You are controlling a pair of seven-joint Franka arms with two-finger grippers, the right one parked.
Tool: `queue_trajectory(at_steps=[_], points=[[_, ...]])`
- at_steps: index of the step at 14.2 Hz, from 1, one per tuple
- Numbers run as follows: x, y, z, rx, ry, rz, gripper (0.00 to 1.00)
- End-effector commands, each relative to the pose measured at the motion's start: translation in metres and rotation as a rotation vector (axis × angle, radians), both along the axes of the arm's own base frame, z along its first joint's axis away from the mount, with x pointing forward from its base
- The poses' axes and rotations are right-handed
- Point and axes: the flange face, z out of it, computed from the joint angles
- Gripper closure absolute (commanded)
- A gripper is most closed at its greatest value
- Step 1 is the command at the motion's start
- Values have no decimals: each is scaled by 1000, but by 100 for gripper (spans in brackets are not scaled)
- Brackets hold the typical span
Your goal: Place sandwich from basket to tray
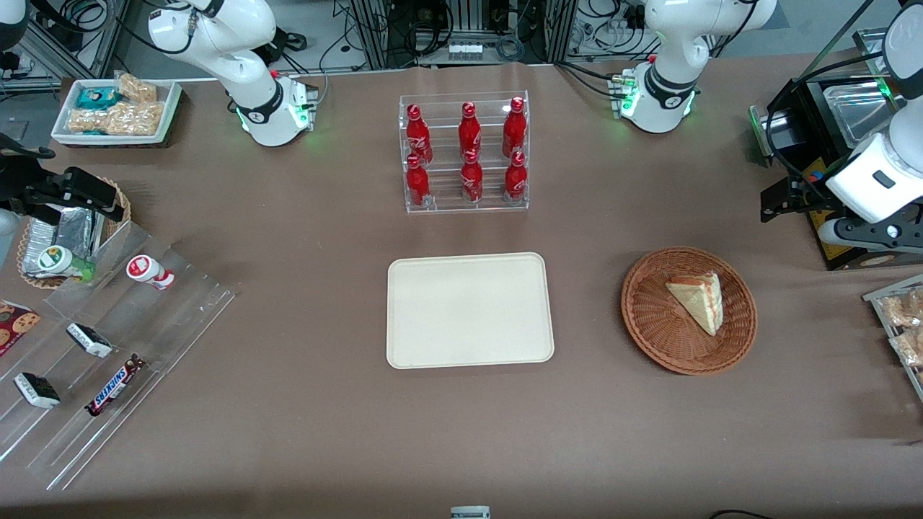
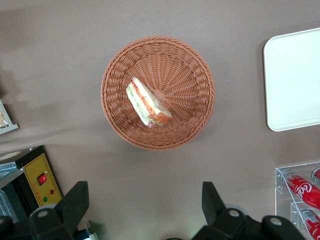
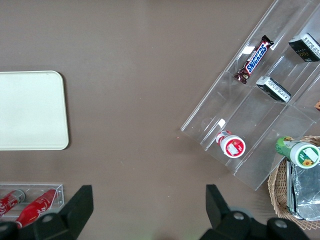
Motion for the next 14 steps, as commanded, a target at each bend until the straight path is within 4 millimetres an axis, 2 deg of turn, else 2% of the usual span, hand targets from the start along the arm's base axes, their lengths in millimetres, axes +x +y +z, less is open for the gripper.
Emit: queue_trajectory(at_steps=[1, 10, 13, 14], points=[[-4, -1, 4, 18, -1, 11, 0], [-3, 2, 1, 18, 9, 31, 0], [2, 4, -7, 18, 17, 34, 0], [6, 6, -17, 20, 35, 36, 0]])
